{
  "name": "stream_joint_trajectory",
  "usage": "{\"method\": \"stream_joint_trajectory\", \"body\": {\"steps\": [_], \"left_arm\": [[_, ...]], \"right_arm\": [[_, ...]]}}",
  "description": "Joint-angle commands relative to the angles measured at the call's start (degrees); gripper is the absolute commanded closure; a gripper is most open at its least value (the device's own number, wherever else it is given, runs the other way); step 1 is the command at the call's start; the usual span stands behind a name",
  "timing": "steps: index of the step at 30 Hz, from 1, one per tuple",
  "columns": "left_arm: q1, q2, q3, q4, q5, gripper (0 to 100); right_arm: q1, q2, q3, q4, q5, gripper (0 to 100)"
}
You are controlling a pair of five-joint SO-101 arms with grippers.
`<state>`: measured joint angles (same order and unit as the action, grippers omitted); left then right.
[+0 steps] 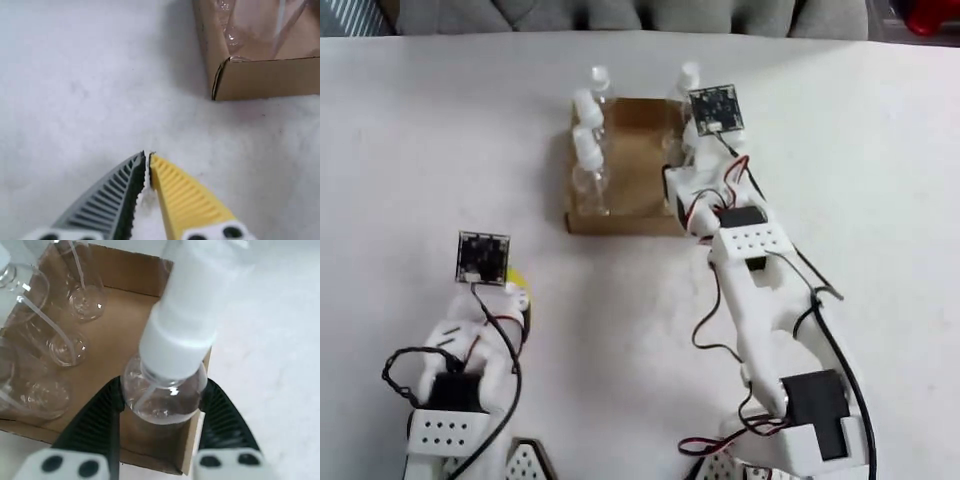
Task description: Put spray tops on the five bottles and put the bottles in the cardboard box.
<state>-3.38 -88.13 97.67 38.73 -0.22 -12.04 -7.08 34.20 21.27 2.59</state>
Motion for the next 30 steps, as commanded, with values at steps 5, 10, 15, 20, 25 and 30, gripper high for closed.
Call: {"method": "stream_joint_trajectory", "body": {"steps": [5,10,15,20,25,30], "left_arm": [[-0.48,0.04,-0.26,-2.20,-0.79,98],[-0.48,0.04,-0.26,-2.20,-0.79,98],[-0.48,0.04,-0.26,-2.20,-0.79,98],[-0.57,0.04,-0.26,-2.20,-0.79,98],[-0.57,0.04,-0.26,-2.11,-0.79,98],[-0.57,0.04,-0.26,-1.93,-0.79,98]], "right_arm": [[-1.01,-0.75,3.69,-6.46,0.62,98.2],[-1.10,-0.66,5.10,-9.19,0.62,98.2],[-1.19,-0.31,5.10,-9.19,0.62,98.2],[-1.19,-0.31,5.19,-9.19,0.62,98.2],[-1.27,-0.22,5.45,-9.10,0.62,98.2],[-1.45,-0.13,5.54,-9.01,0.62,98.2]]}}
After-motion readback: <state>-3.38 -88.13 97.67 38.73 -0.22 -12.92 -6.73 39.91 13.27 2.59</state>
